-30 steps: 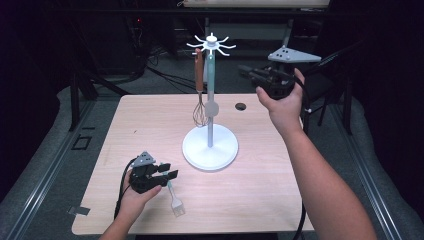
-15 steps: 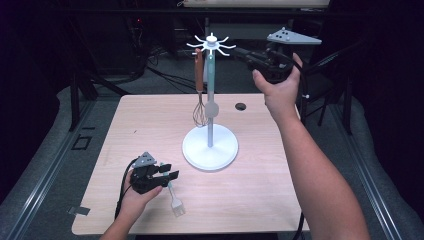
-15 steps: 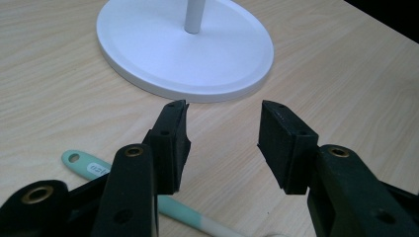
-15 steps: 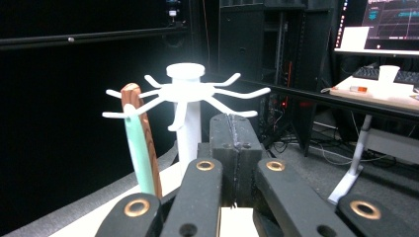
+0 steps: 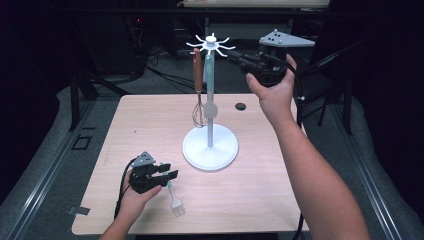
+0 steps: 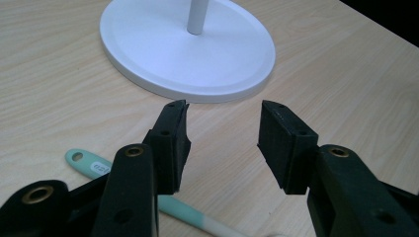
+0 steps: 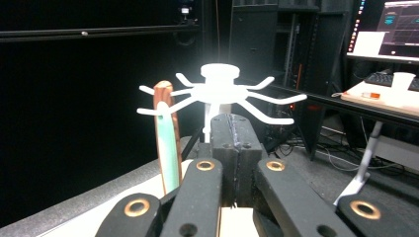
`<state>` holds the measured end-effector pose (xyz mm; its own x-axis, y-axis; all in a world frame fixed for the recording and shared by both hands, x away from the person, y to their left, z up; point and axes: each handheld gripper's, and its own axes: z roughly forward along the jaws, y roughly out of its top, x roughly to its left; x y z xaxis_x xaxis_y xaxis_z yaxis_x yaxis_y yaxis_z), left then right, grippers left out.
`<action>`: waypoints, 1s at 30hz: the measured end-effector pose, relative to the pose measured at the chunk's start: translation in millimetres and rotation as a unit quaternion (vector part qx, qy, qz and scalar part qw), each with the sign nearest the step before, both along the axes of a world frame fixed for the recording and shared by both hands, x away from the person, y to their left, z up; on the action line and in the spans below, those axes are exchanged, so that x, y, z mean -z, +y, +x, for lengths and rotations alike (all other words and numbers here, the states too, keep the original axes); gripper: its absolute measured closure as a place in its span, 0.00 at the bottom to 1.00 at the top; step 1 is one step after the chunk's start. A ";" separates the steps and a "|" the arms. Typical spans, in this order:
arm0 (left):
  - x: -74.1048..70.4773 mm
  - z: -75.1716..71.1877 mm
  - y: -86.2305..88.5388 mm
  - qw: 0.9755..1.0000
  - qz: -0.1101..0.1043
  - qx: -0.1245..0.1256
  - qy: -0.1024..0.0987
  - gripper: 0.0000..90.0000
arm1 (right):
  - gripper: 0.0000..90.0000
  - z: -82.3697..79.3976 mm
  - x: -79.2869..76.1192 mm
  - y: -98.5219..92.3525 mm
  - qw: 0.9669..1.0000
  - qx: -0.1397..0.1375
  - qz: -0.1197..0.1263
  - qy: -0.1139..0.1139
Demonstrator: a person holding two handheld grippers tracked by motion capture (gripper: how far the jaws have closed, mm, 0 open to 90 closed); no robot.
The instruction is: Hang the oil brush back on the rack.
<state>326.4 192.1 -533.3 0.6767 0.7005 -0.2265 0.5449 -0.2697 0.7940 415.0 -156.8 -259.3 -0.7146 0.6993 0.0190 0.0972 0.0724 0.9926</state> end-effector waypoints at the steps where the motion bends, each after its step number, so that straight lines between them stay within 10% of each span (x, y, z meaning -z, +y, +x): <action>1: 0.0 0.0 0.2 1.000 0.000 0.000 0.000 0.60 | 1.00 -0.8 -0.1 1.1 1.000 -0.002 0.001 -0.002; 30: 0.0 0.4 1.5 1.000 0.001 -0.003 0.001 0.61 | 1.00 -10.7 -0.6 23.8 1.000 -0.024 -0.008 -0.010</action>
